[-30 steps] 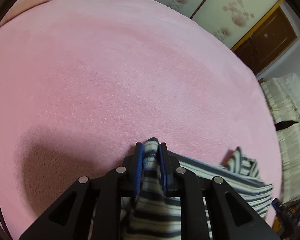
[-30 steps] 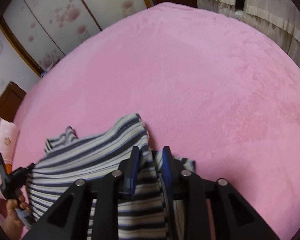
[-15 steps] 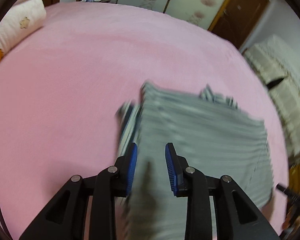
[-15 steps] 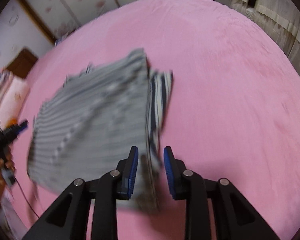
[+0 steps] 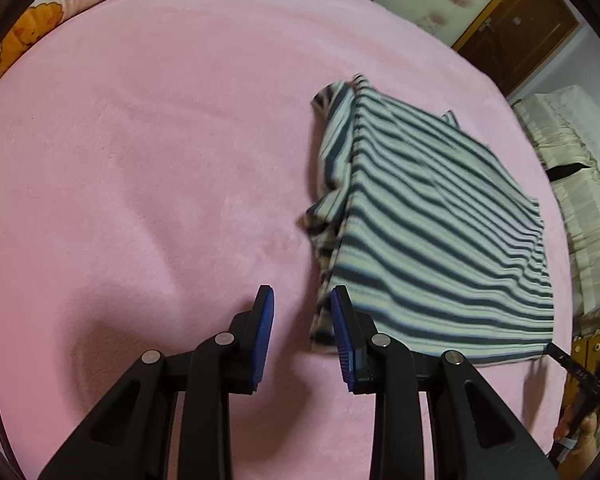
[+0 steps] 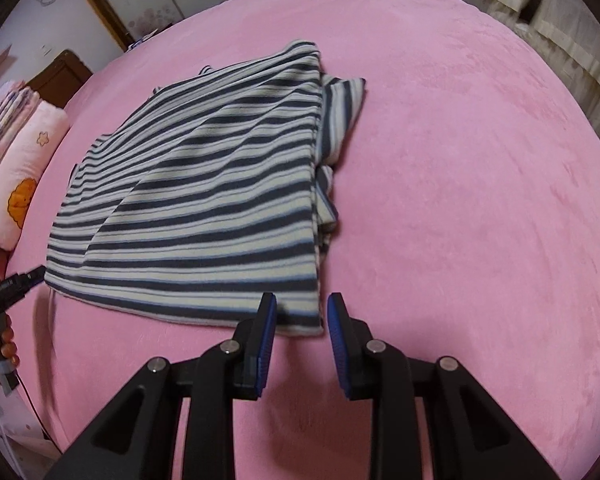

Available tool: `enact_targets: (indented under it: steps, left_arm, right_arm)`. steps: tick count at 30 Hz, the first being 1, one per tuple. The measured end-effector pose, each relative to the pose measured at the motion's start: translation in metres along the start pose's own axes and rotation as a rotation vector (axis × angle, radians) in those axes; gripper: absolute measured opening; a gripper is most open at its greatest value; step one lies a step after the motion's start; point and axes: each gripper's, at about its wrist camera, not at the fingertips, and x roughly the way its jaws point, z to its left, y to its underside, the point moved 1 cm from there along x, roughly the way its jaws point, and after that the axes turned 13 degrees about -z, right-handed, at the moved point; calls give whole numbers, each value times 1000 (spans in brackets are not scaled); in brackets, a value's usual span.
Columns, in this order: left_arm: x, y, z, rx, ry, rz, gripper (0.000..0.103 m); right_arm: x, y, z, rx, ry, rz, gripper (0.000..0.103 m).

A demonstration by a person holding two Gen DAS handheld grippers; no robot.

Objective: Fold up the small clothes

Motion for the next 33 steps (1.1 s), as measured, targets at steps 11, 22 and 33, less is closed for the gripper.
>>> enact_targets:
  steps: [11, 22, 33]
  left_arm:
    - [26, -4, -32, 102, 49, 19, 14]
    - [14, 9, -50, 298, -21, 4, 4]
    - [16, 15, -41, 296, -45, 31, 12]
  right_arm:
    - [-4, 7, 5, -72, -4, -17, 7]
    - [-20, 16, -7, -70, 38, -27, 4]
    - [-17, 38, -34, -23, 146, 21, 0]
